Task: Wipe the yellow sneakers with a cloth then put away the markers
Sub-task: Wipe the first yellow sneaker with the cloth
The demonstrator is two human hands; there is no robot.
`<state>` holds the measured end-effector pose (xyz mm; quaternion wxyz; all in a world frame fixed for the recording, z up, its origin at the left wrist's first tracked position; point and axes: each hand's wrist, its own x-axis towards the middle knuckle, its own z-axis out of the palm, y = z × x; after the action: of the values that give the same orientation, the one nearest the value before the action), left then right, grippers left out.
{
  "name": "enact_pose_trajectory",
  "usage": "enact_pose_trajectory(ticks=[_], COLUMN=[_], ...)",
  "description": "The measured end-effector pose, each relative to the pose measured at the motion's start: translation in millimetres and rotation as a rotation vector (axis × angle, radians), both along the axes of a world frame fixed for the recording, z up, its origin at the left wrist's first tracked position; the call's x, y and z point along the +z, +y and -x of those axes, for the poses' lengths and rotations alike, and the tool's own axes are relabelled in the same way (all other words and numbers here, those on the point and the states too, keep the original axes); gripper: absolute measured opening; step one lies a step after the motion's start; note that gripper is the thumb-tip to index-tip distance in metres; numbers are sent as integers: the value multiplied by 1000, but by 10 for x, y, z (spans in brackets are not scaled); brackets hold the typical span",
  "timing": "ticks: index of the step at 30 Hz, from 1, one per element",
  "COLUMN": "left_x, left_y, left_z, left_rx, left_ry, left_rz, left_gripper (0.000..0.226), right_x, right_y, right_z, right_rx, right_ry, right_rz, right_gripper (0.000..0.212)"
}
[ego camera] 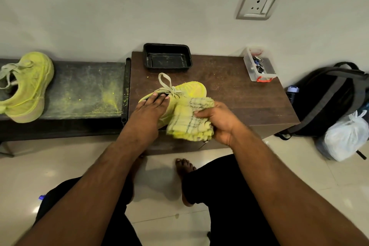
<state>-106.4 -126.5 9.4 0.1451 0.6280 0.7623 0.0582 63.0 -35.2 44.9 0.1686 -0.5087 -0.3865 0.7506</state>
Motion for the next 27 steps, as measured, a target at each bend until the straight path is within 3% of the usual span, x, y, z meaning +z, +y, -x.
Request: enact_pose_trajectory(ticks=[2,4,6,10,13,15,18,20,23,27], left_x=[10,30,42,39,100,165,213,214,202,166], left_y=[-10,-11,-3,12,28,15,-30,-25,7,7], left_z=[-16,-23,-24,-8,48,82,74,68,58,32], left_rx=[12,18,17,7,-28,-53,-54,-55,-46,-50], left_ry=[-16,-29,-32,-29,-37,-69,-92,-67,-49,-25], left_rz=[-2,-8,-7,41,97,137,125,147,136,128], left_gripper=[86,86,85,85,87,88,91,91,90,90], right_x=[-46,-119,-157,-180,-195,-152,-33,2,-70,-126], right_y=[98,154,77,-318,-491,-451,-216,-52,111,56], right_z=[-16,8,103,327,313,244,134,39,-74,48], right_rx=[-52,122,295,396,463,455,222,70,-51,154], right_ry=[-180,-571,-754,-637,-379,-214,-130,-168,-385,-738], right_rz=[-218,-601,-776,-866,-522,-221,-93,-137,-344,-764], right_gripper=[33,34,41,42,28,31,30,30,28,31])
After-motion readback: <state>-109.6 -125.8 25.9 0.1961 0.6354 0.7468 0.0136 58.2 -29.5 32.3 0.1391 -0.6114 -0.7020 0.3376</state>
